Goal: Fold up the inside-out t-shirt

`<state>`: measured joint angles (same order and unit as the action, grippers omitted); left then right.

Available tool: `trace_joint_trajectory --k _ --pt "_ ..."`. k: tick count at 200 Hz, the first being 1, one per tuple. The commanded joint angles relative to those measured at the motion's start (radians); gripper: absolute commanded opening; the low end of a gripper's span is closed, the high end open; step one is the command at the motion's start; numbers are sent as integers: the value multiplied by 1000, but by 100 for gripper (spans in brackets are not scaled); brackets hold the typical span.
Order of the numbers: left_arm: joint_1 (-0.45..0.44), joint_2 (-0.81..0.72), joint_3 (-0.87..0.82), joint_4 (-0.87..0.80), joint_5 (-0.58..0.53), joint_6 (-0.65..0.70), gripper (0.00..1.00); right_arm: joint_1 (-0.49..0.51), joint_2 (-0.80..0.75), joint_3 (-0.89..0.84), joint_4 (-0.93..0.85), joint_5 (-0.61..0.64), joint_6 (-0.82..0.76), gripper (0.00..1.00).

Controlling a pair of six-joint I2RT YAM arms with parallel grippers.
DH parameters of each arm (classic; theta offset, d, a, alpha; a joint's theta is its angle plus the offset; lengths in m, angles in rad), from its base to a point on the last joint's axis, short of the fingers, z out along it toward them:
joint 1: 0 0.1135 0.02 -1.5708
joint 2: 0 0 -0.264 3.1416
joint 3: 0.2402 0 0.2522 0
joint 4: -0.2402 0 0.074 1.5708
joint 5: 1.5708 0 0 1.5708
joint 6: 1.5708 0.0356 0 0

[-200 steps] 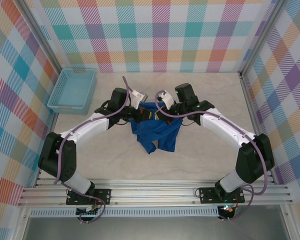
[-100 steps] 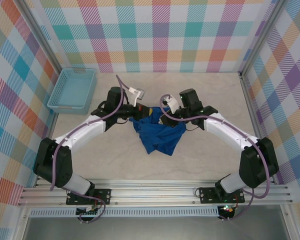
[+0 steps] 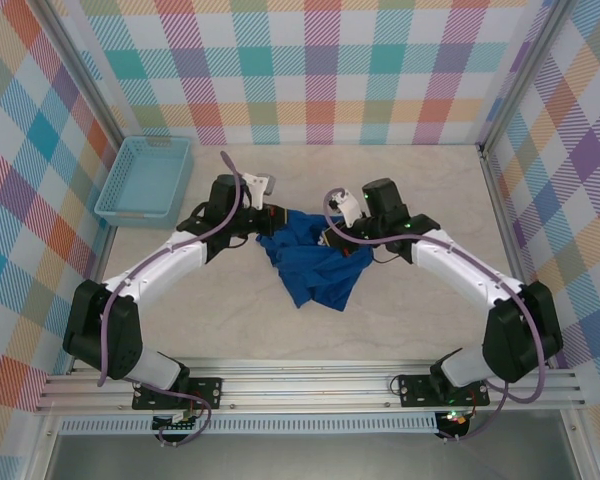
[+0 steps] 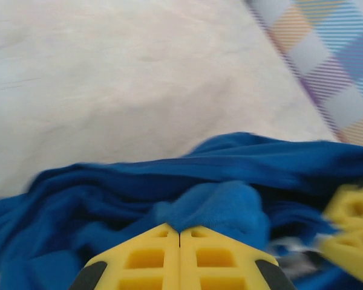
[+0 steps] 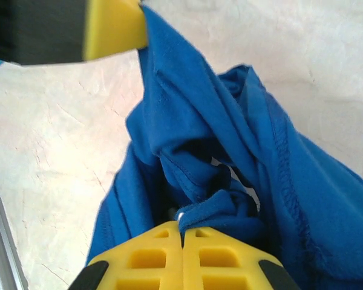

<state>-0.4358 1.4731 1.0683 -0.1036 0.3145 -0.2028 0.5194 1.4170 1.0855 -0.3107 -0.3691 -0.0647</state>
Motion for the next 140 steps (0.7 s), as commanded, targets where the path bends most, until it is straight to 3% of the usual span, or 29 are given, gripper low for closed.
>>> trace_joint_trajectory --k 1,35,79,127,140 --pt "11 29 21 -111 -211 -24 0 -21 -69 20 112 -65 87 0" --pt "9 113 39 -166 -233 -39 0 -52 -95 36 337 -131 253 0" --pt "6 172 -67 -122 -230 -94 0 -129 -71 90 597 -267 477 0" --pt "7 200 -184 -34 -237 -188 0 -204 -48 155 619 -434 520 0" --pt "6 181 -201 -18 -234 -203 7 -216 -46 168 586 -484 492 0"
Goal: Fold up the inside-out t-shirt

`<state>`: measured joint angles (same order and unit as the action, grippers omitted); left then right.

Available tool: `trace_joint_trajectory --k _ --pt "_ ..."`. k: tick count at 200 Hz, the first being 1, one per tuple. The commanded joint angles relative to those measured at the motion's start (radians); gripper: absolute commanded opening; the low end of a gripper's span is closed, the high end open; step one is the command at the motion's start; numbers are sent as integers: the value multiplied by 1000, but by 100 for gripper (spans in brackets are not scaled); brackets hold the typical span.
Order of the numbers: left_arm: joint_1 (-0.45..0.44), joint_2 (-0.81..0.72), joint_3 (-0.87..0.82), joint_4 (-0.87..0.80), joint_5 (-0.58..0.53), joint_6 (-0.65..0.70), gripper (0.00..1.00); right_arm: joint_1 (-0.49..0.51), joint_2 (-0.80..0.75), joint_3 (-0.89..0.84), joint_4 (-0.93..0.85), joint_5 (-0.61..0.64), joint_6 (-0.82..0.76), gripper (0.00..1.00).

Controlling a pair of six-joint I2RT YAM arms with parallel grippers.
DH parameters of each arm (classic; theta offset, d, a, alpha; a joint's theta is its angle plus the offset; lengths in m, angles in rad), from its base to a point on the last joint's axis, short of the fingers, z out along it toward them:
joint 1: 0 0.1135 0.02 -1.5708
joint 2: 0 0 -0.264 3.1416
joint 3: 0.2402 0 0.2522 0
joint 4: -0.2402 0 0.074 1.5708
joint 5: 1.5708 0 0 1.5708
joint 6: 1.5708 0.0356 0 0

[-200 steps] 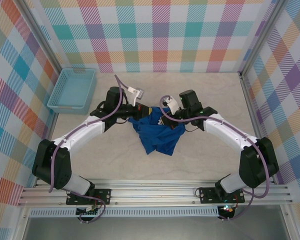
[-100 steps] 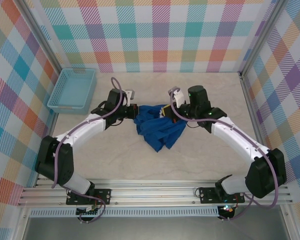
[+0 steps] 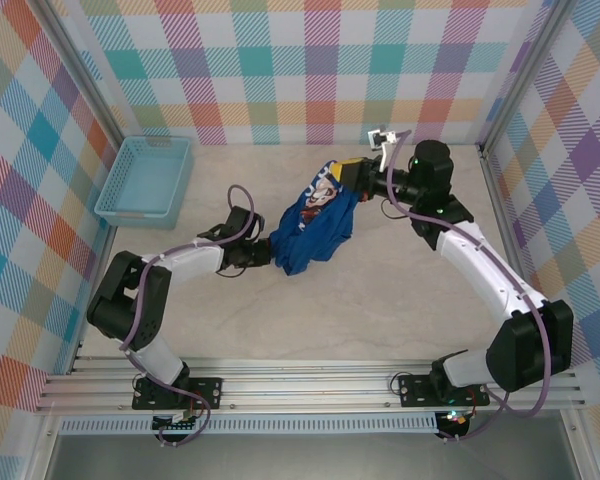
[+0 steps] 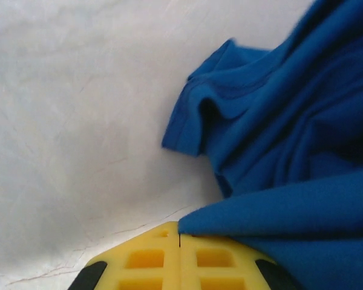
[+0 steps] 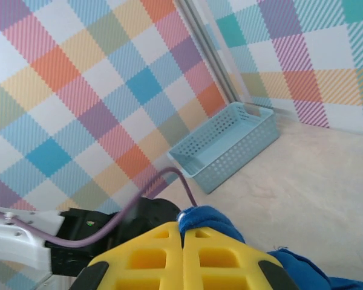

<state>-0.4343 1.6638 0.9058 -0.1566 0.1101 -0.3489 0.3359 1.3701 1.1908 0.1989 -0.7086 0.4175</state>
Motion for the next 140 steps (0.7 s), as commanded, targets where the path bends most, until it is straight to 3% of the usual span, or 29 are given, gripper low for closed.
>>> trace_joint_trajectory --k 1,51,66,96,140 --pt "5 -12 -40 38 -29 -57 8 -33 2 63 72 -149 6 0" --pt "6 -292 -84 96 -48 -75 57 -42 13 93 -180 -312 -243 0" --pt "8 -355 -82 133 16 -77 67 -44 16 101 -260 -344 -326 0" --pt "0 -332 2 193 275 -33 72 -47 35 108 -352 -413 -414 0" --pt "-25 -177 110 153 432 110 75 -49 44 125 -402 -448 -456 0"
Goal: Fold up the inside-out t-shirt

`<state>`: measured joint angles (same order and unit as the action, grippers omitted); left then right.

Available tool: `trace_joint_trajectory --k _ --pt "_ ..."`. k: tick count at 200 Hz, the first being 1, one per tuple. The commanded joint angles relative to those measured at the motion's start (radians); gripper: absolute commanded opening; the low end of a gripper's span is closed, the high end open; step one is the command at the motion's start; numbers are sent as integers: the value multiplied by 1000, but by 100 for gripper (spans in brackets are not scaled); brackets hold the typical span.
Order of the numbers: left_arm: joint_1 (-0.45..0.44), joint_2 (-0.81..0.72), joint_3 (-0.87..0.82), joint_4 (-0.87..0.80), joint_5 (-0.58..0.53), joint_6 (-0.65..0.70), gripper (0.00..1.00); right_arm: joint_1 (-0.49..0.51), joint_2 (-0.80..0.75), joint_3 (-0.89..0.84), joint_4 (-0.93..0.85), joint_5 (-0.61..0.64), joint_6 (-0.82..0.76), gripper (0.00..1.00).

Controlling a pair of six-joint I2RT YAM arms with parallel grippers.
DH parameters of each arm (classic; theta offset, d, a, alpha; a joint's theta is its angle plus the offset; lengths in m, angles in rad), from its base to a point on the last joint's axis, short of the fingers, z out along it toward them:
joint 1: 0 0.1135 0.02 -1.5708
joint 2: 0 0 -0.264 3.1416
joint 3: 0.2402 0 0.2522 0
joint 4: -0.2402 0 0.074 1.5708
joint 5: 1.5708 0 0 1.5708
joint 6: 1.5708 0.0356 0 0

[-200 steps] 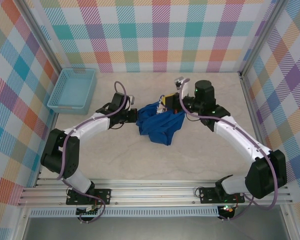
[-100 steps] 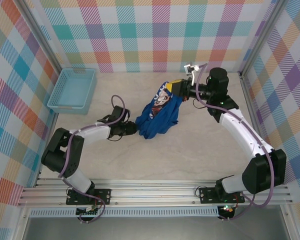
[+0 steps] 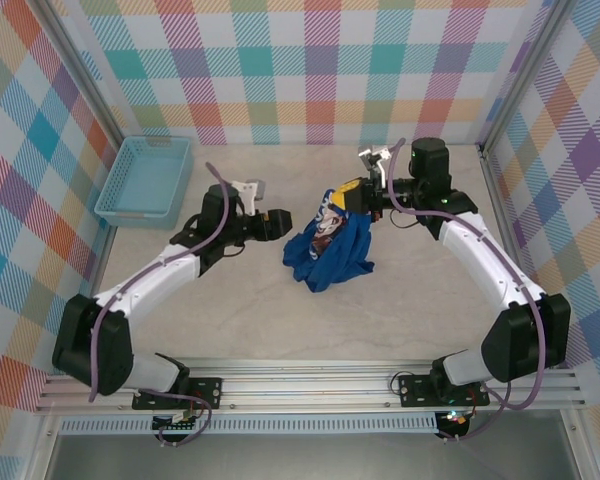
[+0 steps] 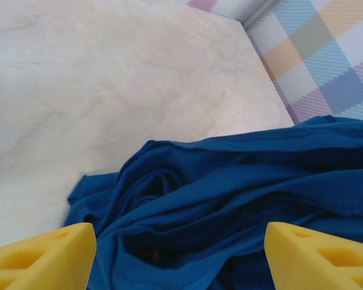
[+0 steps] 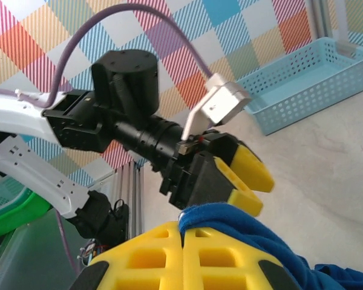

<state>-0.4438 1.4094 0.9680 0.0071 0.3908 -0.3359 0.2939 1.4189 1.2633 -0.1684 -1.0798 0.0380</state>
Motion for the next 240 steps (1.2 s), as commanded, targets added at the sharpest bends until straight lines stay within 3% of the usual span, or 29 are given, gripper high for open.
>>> trace_joint_trajectory --k 1,52,67,80,104,113,121,161,193,221,240 --pt "-16 81 50 -12 154 99 75 -7 -5 53 -35 -76 -76 0" --pt "-84 205 103 -12 267 159 76 -7 3 67 -19 -87 -57 0" --pt "-93 240 132 -2 280 150 72 -7 5 65 -13 -87 -50 0" --pt "-98 273 156 9 294 138 60 -8 2 64 -16 -79 -50 0" --pt "-95 305 181 19 307 110 25 -11 -15 63 -37 -57 -67 0" --pt "-89 304 182 30 302 91 7 -16 -26 57 -36 -55 -63 0" --pt "-81 296 180 36 285 67 0 -23 -36 52 -29 -54 -56 0" --pt "27 156 84 103 93 -95 0 -73 -137 -22 108 -47 50 0" --pt "105 15 13 68 -70 -136 0 -106 -207 -69 176 -30 114 0" --pt "157 -103 -23 26 -139 -151 0 -120 -234 -78 144 59 124 0" --pt "179 -185 -32 -6 -169 -151 0 -122 -222 -43 51 191 133 0"
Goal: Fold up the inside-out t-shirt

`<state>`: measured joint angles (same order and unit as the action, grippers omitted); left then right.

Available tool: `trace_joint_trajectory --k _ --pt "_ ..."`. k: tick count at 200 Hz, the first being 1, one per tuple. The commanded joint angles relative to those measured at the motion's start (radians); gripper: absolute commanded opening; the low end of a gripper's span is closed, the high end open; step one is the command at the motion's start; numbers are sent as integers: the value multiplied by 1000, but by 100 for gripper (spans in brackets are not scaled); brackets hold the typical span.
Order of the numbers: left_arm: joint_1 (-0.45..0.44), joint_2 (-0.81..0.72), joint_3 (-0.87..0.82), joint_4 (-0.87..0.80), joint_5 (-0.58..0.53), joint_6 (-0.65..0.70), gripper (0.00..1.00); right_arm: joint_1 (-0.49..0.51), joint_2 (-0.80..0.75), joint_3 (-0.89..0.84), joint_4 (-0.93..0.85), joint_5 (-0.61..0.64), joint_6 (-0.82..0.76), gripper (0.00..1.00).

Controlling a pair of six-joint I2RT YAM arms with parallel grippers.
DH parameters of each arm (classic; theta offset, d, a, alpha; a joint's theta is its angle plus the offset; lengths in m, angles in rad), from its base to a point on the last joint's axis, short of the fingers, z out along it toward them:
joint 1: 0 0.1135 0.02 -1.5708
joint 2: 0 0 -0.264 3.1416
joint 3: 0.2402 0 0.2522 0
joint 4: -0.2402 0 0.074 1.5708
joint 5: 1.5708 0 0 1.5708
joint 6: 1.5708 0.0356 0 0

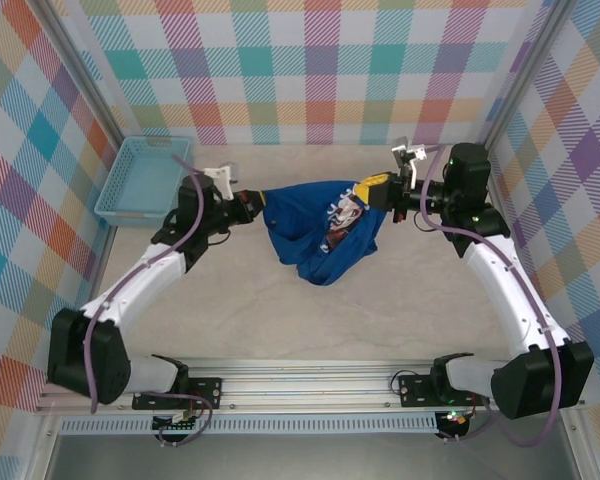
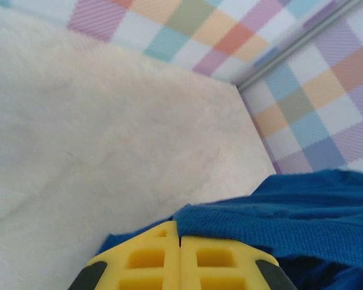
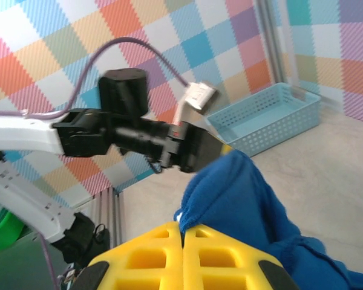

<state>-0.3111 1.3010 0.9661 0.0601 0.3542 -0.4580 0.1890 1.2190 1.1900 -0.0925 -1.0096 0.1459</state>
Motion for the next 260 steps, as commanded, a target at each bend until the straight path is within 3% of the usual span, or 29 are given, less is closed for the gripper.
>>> trace_joint_trajectory --k 1,52,85,113,143,170,194,204,217,260 --pt "48 -80 -30 -59 -134 -29 0 -17 -20 33 -33 129 27 0" --pt "46 -178 16 -44 15 -63 0 27 88 76 -168 364 142 0" --pt "44 -192 132 -71 0 -45 0 149 155 89 -266 539 71 4" --pt "44 -167 269 -75 18 -53 0 250 181 134 -386 702 -95 9" --pt "44 -150 301 -62 48 -73 0 262 177 77 -383 697 -116 20" --pt "44 -129 285 -51 77 -86 0 262 190 5 -338 687 -54 35" --pt "45 -119 283 -41 109 -92 0 262 261 -43 -254 674 86 43" --pt "44 -118 281 -44 112 -94 0 272 303 -59 -183 605 163 57" --pt "44 -119 281 -52 113 -88 0 305 355 -74 -94 547 243 66" --pt "43 -121 278 -62 105 -84 0 400 527 -110 166 491 544 75"
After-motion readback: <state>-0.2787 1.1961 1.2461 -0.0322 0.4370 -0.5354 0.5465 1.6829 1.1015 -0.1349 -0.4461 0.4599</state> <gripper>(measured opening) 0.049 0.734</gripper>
